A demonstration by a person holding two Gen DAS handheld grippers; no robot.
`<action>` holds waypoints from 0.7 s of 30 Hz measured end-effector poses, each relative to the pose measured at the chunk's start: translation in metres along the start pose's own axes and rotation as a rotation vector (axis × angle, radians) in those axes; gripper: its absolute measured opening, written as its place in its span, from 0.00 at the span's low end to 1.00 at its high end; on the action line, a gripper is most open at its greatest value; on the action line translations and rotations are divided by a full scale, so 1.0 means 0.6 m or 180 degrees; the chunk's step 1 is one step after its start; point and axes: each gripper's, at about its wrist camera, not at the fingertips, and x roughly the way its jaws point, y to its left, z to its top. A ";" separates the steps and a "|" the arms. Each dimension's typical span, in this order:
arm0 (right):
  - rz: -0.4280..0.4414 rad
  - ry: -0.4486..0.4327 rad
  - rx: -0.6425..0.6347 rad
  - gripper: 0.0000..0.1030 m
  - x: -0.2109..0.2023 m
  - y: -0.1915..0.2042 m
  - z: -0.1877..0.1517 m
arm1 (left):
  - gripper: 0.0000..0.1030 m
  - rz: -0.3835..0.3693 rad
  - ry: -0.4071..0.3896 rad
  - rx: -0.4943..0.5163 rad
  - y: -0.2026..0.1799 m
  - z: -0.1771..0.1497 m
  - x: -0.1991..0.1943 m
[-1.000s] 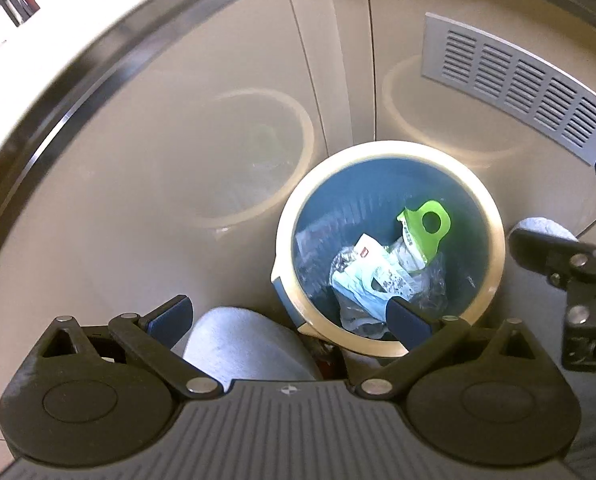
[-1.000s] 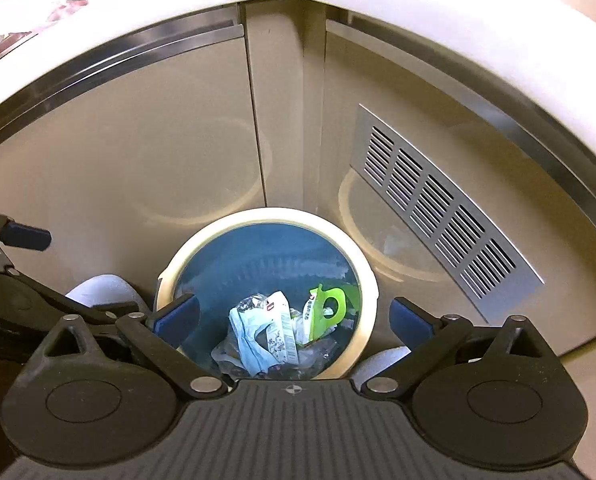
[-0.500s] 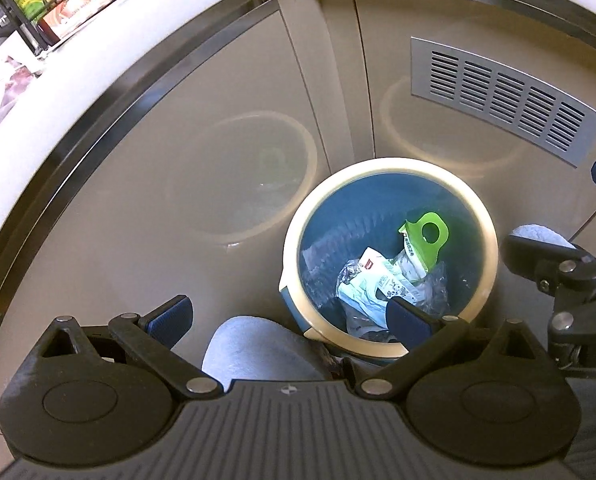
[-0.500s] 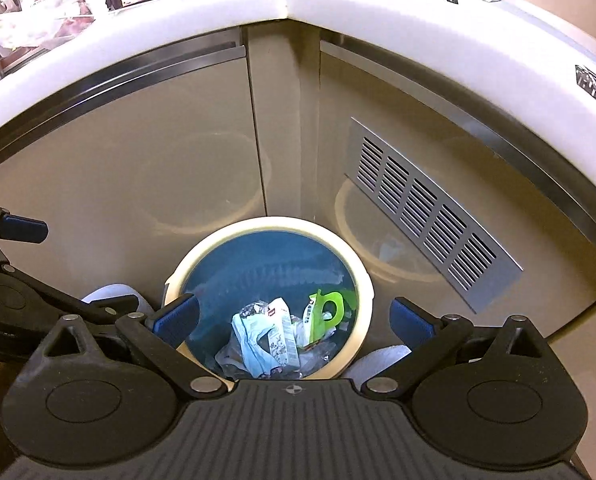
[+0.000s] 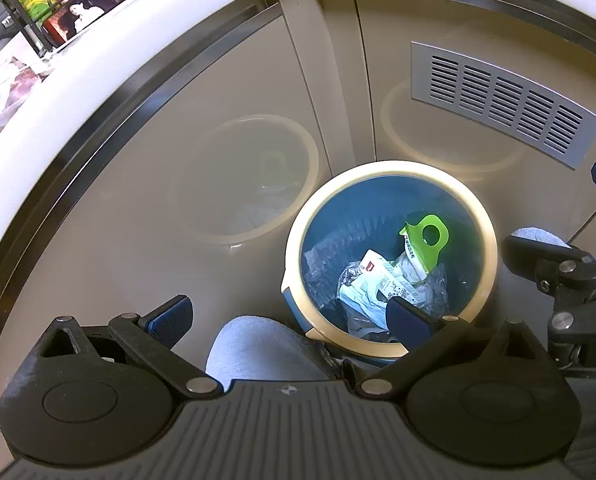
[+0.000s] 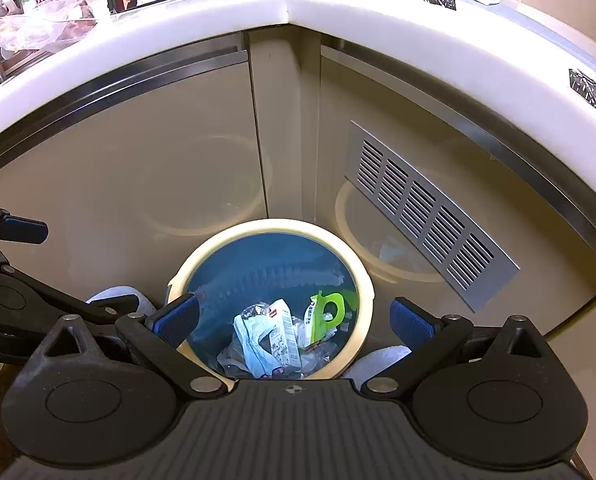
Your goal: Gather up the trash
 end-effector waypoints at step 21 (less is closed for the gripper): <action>0.0006 -0.0257 0.0094 0.98 -0.042 -0.027 0.020 | 1.00 -0.0034 -0.0439 0.0087 0.025 0.048 -0.063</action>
